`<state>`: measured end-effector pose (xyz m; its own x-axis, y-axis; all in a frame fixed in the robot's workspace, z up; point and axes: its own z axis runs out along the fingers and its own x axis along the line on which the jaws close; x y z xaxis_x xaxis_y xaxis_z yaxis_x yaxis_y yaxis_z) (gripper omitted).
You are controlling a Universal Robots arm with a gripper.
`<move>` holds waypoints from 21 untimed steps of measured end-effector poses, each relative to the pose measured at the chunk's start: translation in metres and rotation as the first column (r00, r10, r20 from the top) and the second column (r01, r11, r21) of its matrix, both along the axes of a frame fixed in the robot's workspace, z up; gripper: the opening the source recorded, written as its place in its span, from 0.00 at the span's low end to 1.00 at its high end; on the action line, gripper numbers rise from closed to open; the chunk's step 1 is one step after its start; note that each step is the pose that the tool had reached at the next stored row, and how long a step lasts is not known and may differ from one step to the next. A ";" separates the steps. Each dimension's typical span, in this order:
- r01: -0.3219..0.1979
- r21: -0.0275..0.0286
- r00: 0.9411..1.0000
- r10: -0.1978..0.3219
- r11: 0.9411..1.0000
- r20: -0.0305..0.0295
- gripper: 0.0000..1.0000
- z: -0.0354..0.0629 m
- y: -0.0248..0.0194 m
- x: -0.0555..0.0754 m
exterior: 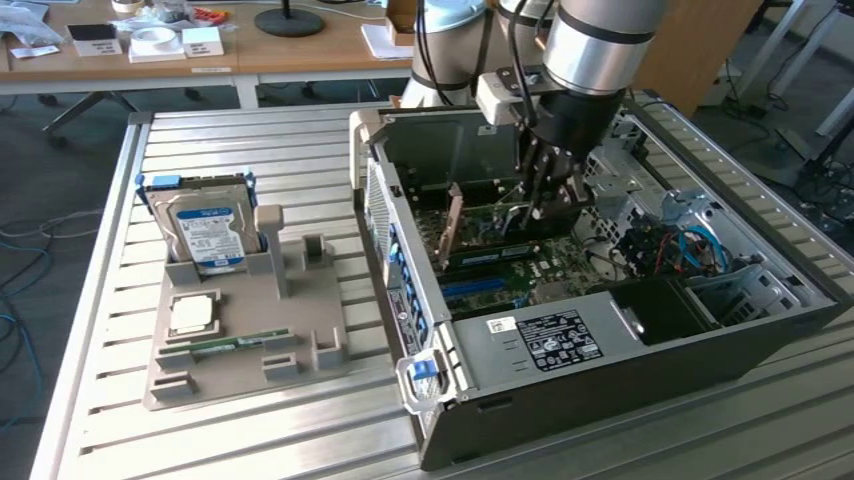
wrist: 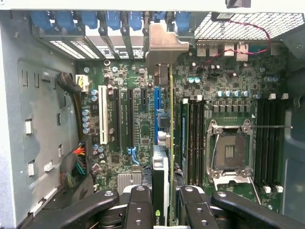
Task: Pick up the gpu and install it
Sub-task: 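Insert the gpu into the slot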
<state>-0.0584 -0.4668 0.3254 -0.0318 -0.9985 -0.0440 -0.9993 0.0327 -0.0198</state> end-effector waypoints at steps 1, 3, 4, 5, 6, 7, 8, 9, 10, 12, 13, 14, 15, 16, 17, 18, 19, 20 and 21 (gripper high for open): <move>0.000 0.000 1.000 0.000 1.000 0.000 0.27 -0.0014 0.0000 -0.001; 0.000 0.000 1.000 0.000 1.000 0.000 0.27 -0.0044 0.0000 -0.002; 0.000 -0.001 1.000 0.000 1.000 0.000 0.27 -0.0059 0.0000 -0.003; 0.000 -0.001 1.000 0.000 1.000 0.000 0.27 -0.0075 0.0000 -0.003; 0.000 -0.001 1.000 0.000 1.000 0.000 0.27 -0.0088 0.0000 -0.004; 0.000 -0.002 1.000 0.000 1.000 0.000 0.27 -0.0101 0.0000 -0.004; 0.000 -0.002 1.000 0.000 1.000 0.000 0.27 -0.0116 0.0000 -0.005; 0.000 -0.002 1.000 0.000 1.000 0.000 0.27 -0.0131 0.0000 -0.006; 0.000 -0.002 1.000 0.000 1.000 0.000 0.27 -0.0146 0.0000 -0.007; 0.000 -0.003 1.000 0.000 1.000 0.000 0.27 -0.0161 0.0000 -0.008; 0.000 -0.003 1.000 0.000 1.000 0.000 0.27 -0.0166 0.0000 -0.008; 0.000 -0.002 1.000 0.000 1.000 0.000 0.27 -0.0175 0.0000 -0.008; 0.000 -0.002 1.000 0.000 1.000 0.000 0.27 -0.0188 0.0000 -0.008; 0.000 -0.003 1.000 0.000 1.000 0.000 0.27 -0.0204 0.0000 -0.009; 0.000 -0.002 1.000 0.000 1.000 0.000 0.27 -0.0221 0.0000 -0.009; 0.000 -0.002 1.000 0.000 1.000 0.000 0.27 -0.0236 0.0000 -0.010; 0.000 -0.002 1.000 0.000 1.000 0.000 0.27 -0.0249 0.0000 -0.010; 0.000 -0.002 1.000 0.000 1.000 0.000 0.27 -0.0262 0.0000 -0.011; 0.000 -0.002 1.000 0.000 1.000 0.000 0.27 -0.0275 0.0000 -0.011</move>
